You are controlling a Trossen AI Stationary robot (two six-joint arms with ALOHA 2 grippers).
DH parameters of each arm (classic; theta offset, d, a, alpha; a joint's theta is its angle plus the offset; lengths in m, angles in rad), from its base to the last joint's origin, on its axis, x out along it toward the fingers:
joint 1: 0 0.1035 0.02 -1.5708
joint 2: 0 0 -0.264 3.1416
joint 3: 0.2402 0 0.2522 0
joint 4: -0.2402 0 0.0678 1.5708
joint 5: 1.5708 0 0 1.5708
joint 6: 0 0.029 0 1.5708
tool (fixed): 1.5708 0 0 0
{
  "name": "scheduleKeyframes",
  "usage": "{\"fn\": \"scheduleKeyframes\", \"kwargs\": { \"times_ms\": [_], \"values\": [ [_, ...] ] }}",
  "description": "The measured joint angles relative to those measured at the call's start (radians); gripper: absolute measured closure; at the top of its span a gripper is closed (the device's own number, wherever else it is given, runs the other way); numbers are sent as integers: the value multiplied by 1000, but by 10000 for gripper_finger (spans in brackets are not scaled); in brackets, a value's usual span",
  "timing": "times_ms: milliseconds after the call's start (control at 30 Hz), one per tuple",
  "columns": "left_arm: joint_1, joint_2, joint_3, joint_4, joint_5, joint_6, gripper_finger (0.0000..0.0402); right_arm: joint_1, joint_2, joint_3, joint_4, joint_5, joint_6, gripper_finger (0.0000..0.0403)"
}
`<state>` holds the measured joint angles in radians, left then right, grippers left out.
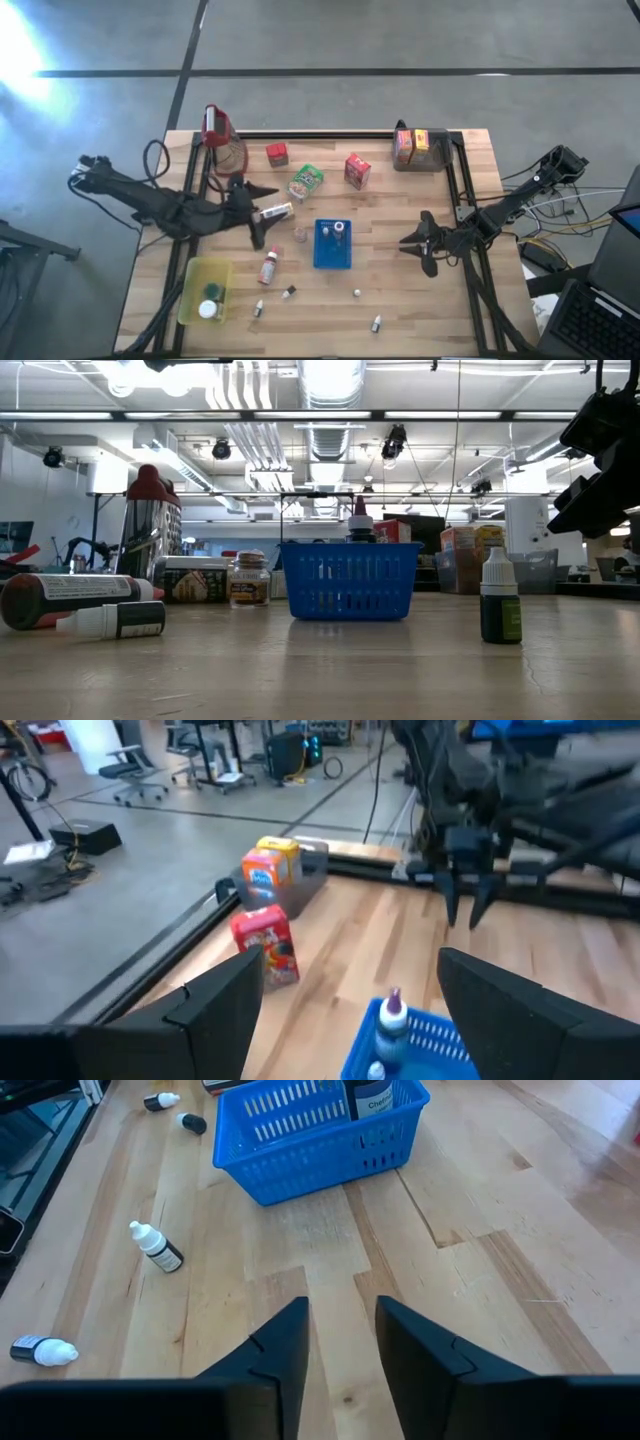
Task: Pick & Place Kitchen Items
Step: Put the red cereal box into the black bin
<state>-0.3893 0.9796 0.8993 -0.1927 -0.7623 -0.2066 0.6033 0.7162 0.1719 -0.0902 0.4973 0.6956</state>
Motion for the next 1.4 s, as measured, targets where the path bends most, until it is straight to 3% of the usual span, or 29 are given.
{"fn": "scheduleKeyframes", "kwargs": {
  "times_ms": [200, 533, 767, 1000, 1100, 1200, 1400],
  "values": [
    [1, 15, -4, 19, -2, -111, 101, 0, 0, 0, 0, 0, 0, 266],
    [30, 69, 13, 19, 35, -118, 101, 0, 0, 0, 14, 0, 4, 242],
    [32, 69, -10, -52, -86, -105, 101, 0, 0, 0, 125, 1, 0, 226],
    [43, 66, -21, -175, -89, -140, 101, -4, 1, 0, 228, 8, -106, 214],
    [61, 65, -21, -216, -95, -176, 101, -12, -2, 0, 296, 66, -162, 212],
    [82, 64, -21, -250, -98, -189, 101, -37, -2, 7, 333, 130, -196, 211],
    [98, 60, -21, -319, -173, -216, 101, -143, 19, 86, 286, 135, -267, 216]
  ]
}}
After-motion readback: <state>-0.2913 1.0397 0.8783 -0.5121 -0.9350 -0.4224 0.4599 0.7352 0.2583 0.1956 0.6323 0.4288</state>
